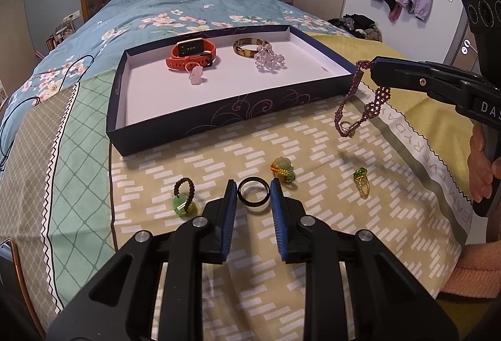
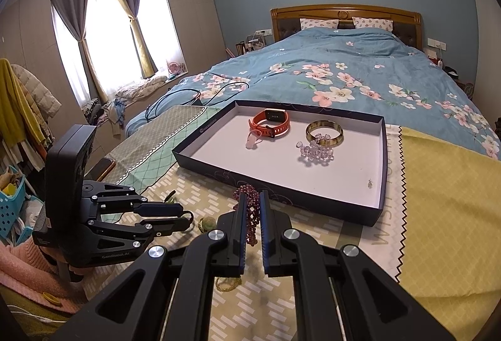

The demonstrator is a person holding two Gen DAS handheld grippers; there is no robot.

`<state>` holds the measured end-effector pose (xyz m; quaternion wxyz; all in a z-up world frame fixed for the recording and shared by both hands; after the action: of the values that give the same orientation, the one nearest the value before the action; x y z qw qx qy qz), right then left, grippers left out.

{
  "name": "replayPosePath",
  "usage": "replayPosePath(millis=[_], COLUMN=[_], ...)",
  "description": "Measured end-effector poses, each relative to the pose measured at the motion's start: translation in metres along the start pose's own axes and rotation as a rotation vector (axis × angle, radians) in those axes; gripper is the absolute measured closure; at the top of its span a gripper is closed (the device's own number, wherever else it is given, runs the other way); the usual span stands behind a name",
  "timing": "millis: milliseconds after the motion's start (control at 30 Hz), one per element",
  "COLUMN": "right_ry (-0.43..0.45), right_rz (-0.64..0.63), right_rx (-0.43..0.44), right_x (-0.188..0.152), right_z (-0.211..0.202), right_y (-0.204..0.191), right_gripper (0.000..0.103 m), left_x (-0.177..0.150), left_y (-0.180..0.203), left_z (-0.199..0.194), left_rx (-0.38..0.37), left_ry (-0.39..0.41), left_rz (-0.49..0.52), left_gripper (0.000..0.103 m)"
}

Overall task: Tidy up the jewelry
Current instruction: 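Grasp and lift the black ring with the left tool while the right tool holds the red bracelet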

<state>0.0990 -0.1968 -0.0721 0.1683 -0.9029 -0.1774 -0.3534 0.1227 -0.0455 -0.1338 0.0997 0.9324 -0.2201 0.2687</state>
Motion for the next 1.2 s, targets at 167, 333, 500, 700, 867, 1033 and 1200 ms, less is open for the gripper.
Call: replayPosePath(millis=[167, 333, 500, 700, 867, 1033, 1200], right_ry=[0.004, 0.022, 0.037, 0.050, 0.058, 0.070, 0.080], right_rz=[0.000, 0.004, 0.004, 0.002, 0.000, 0.001, 0.005], right_rx=[0.000, 0.000, -0.003, -0.008, -0.010, -0.015, -0.014], right_x=[0.002, 0.008, 0.012, 0.019, 0.023, 0.029, 0.037], right_z=[-0.001, -0.004, -0.006, -0.007, -0.005, -0.005, -0.003], right_y=[0.000, 0.001, 0.004, 0.007, 0.009, 0.012, 0.017], right_gripper=[0.097, 0.097, 0.097, 0.097, 0.097, 0.097, 0.097], left_x=[0.002, 0.008, 0.019, 0.031, 0.040, 0.048, 0.056], left_y=[0.000, -0.001, -0.002, -0.005, -0.006, -0.009, -0.014], left_z=[-0.009, -0.024, -0.039, -0.049, -0.052, -0.052, -0.049], left_rx=[-0.005, -0.006, 0.000, 0.008, 0.016, 0.025, 0.028], left_ry=[0.024, 0.069, 0.119, 0.157, 0.178, 0.191, 0.198], left_rz=[-0.001, 0.000, 0.000, 0.000, 0.000, -0.006, -0.013], left_gripper=[0.081, 0.081, 0.081, 0.081, 0.081, 0.081, 0.081])
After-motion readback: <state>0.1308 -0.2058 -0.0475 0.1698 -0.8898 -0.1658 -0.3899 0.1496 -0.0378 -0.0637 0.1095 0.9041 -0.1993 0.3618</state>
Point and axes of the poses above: each gripper's, at about its wrist camera, not at the fingertips, and z roughly the way its jaws point, y to its right, x to its top, the point moved 3 cm from there along z, roughly the way its jaws point, and after that the axes turned 8 degrees about -y, right-handed, at the moved point
